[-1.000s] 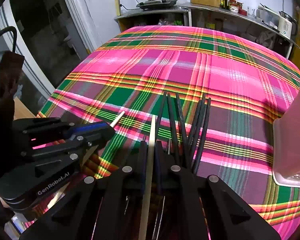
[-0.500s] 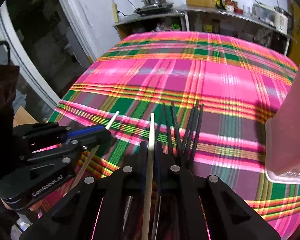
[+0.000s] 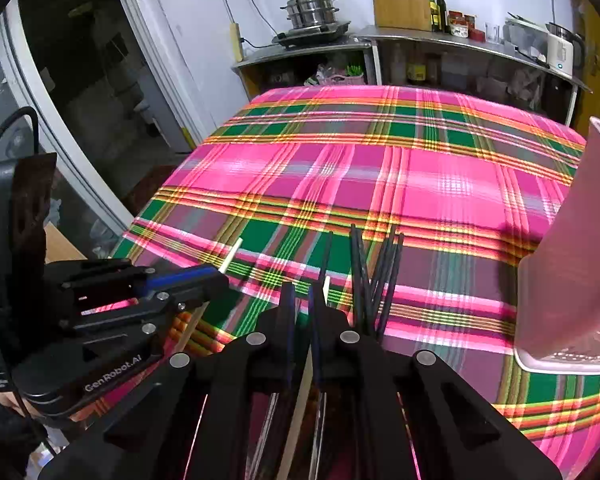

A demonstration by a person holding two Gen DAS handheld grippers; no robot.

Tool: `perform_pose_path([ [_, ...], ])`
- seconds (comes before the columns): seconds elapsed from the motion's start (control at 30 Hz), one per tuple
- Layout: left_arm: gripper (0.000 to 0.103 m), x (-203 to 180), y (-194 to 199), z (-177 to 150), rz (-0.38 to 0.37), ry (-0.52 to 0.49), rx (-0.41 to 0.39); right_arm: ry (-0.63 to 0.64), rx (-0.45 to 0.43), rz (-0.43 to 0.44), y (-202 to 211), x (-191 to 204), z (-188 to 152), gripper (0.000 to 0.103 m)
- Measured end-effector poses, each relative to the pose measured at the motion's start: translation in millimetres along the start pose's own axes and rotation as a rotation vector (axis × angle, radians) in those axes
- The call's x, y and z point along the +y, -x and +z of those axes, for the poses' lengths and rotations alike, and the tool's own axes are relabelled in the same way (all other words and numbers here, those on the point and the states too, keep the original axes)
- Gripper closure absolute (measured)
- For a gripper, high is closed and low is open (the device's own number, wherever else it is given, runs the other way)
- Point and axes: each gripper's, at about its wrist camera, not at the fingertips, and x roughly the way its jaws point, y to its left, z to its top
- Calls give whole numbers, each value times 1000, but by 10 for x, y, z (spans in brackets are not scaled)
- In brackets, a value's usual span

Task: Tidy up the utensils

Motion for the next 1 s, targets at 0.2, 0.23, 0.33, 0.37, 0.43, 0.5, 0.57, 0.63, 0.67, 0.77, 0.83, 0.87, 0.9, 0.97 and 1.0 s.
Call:
perform_pose_path([
  [0.2, 97, 87, -85, -39, 1, 18, 17, -21, 68, 1, -276, -65, -68, 96],
  [0.23, 97, 104, -111, -51, 1, 21, 21, -27, 81, -1, -330, -79, -79, 96],
  [0.33, 97, 159, -177, -87, -1, 33, 35, -25, 107, -17, -438, -108, -109, 96],
  [0.37, 97, 172, -192, -95, -2, 37, 38, -20, 114, -26, -466, -110, -113, 96],
  [0.43, 97, 193, -216, -111, -6, 45, 41, -16, 112, -36, -475, -124, -116, 96],
  [0.5, 97, 197, -234, -120, -9, 49, 44, -11, 117, -54, -482, -146, -119, 96],
  [0.57, 97, 194, -253, -134, -13, 53, 47, -11, 119, -57, -484, -157, -127, 95],
  [0.63, 97, 185, -267, -141, -16, 57, 52, -6, 124, -63, -493, -134, -122, 94],
  [0.67, 97, 179, -280, -149, -18, 60, 57, 1, 127, -69, -502, -120, -114, 93],
  [0.77, 97, 168, -314, -153, -20, 60, 70, 11, 135, -83, -533, -87, -85, 92],
  [0.83, 97, 166, -335, -147, -16, 58, 79, 0, 142, -81, -549, -99, -59, 92],
  [0.87, 97, 164, -347, -145, -14, 55, 84, -2, 148, -80, -556, -105, -41, 92],
  [0.9, 97, 165, -360, -145, -12, 53, 89, -1, 153, -81, -566, -103, -25, 92],
  [0.97, 97, 167, -376, -138, -11, 50, 94, 9, 168, -89, -581, -78, 10, 92],
  [1.0, 97, 165, -381, -130, -11, 50, 95, 11, 173, -92, -591, -78, 28, 92],
])
